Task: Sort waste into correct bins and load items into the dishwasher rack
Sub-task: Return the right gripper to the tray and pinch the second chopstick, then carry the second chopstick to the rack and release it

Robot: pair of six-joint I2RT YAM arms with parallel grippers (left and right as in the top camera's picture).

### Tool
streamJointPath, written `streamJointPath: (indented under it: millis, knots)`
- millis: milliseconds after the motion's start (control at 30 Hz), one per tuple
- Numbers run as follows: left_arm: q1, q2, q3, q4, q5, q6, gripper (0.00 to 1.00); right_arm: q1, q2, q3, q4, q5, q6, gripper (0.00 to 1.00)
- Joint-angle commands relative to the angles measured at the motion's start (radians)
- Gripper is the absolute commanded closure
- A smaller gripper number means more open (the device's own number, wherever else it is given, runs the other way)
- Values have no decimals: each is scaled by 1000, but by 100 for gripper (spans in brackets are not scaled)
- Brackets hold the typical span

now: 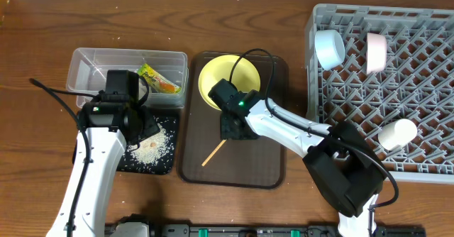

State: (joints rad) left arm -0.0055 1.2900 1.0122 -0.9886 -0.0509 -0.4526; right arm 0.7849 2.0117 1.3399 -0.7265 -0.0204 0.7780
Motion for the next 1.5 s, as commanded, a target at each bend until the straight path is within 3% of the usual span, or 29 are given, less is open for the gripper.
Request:
streamJointPath:
  millis: [0,367,833,1067,1267,1467]
  knots:
    - [5,-3,11,-5,10,-13,41,10,25,5,11,21,15,44]
    - [5,-3,11,-6,10,-13,41,19,65,3,16,102,37,48]
    - [5,-3,11,-6,10,-13,41,-53,54,4,-137,100,34,81]
    - [5,-3,11,-6,10,-13,41,-134,54,4,-164,99,-43,99]
    - [5,-3,11,-6,10,-13,41,-192,16,4,-195,91,-139,99]
    - [5,-3,11,-6,10,-13,41,-240,-141,5,-196,90,-288,99]
